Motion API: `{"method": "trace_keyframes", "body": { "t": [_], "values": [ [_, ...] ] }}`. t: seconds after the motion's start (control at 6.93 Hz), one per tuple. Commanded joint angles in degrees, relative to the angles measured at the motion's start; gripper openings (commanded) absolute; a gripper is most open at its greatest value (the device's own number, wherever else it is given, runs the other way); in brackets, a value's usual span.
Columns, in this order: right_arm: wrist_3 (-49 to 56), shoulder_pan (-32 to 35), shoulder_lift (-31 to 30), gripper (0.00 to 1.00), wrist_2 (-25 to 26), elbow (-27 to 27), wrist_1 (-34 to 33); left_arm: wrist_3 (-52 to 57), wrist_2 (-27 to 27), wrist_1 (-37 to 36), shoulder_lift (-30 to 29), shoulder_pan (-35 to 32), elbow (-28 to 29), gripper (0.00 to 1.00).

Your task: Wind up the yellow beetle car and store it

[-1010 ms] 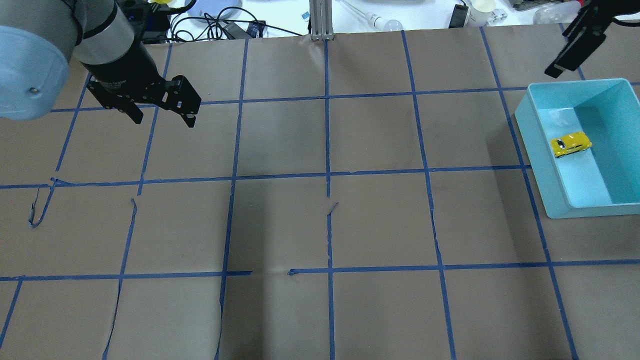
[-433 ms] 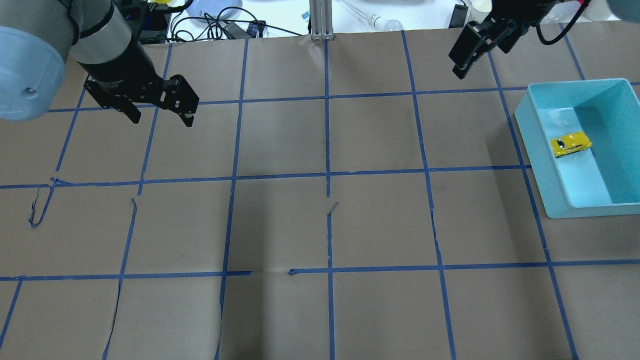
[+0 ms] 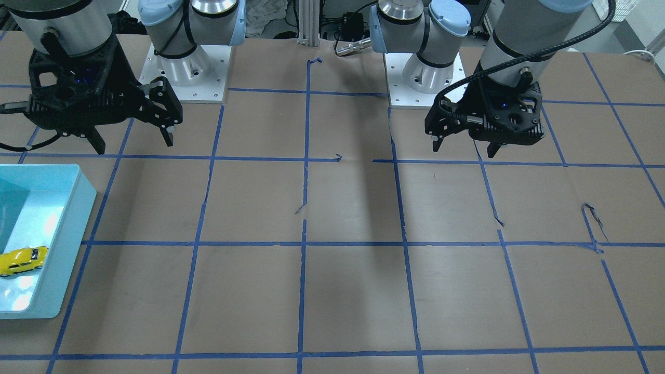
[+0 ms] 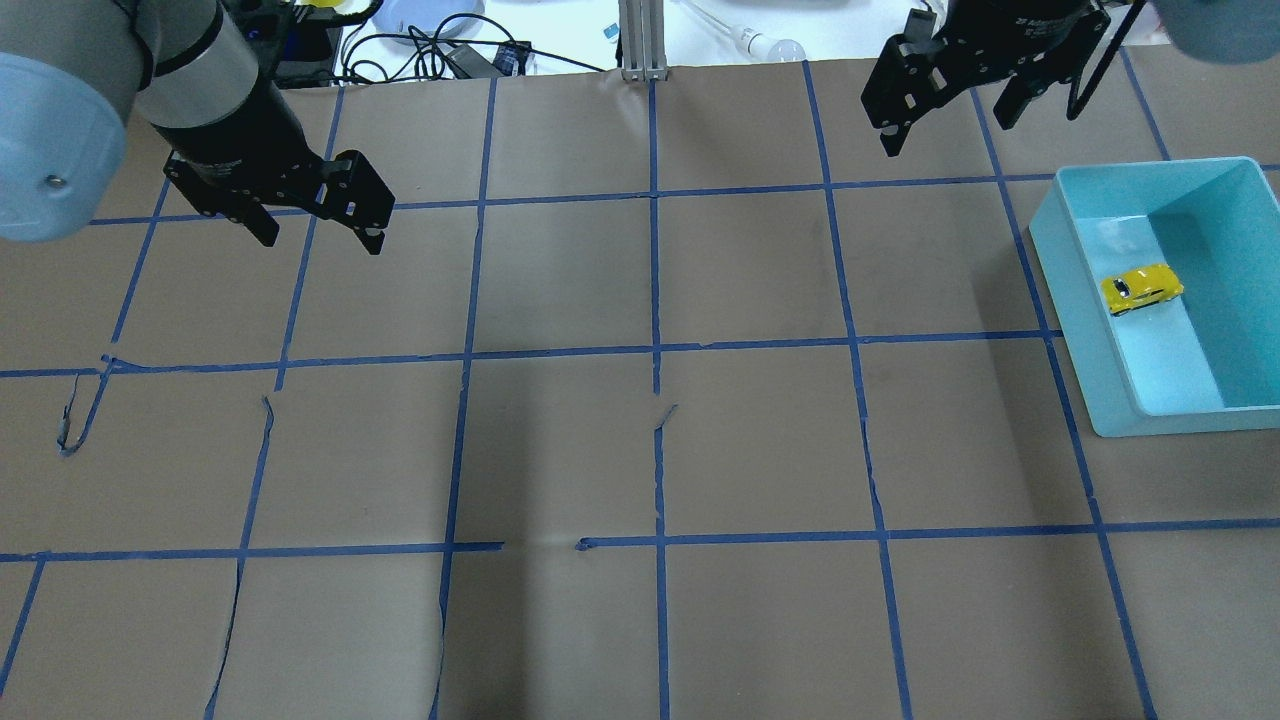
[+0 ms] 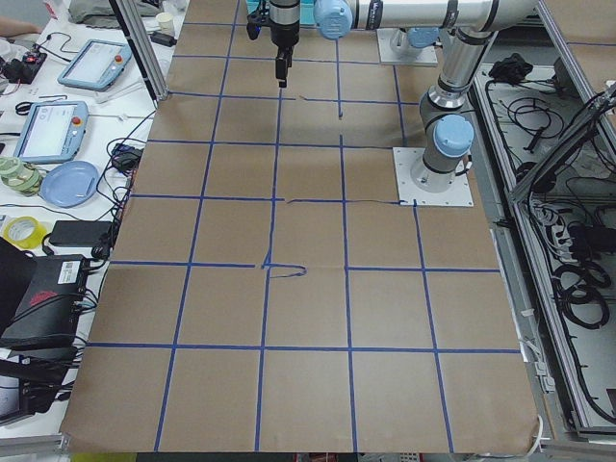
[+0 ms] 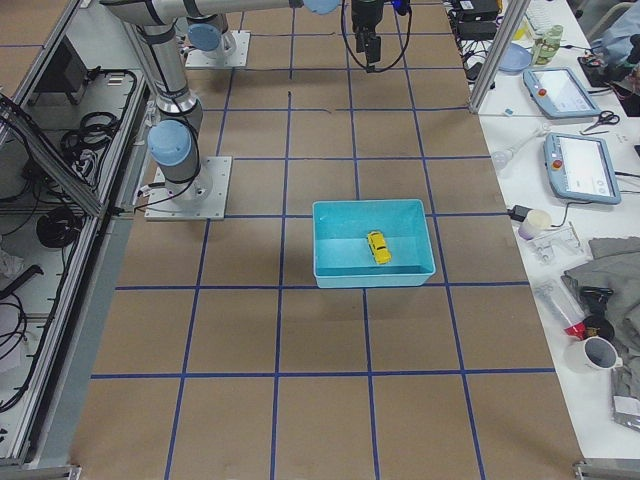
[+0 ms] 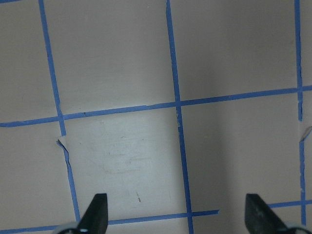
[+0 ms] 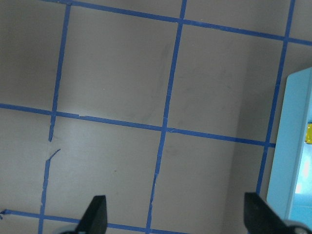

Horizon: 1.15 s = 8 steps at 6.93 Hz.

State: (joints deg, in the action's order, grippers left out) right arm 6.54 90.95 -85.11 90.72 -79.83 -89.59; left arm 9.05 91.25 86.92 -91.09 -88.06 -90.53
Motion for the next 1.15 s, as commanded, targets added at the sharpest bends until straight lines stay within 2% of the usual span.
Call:
{"method": "trace_keyframes", "body": {
  "t": [0.0, 0.29, 1.01],
  "values": [
    [-6.36, 0.10, -1.19, 1.00, -0.02, -2.07, -0.06, 0.09, 0.24, 0.61, -0.06, -0.09, 0.61, 1.00],
    [-6.10, -0.07, -7.23, 1.00, -0.37, -10.57, -1.90, 0.09, 0.16, 0.61, 0.12, -0.09, 0.70, 1.00],
    [-6.37, -0.07, -7.00, 1.00, -0.46, -10.52, -3.93, 0.18, 0.16, 0.53, 1.52, -0.18, -0.35, 1.00]
  ]
}}
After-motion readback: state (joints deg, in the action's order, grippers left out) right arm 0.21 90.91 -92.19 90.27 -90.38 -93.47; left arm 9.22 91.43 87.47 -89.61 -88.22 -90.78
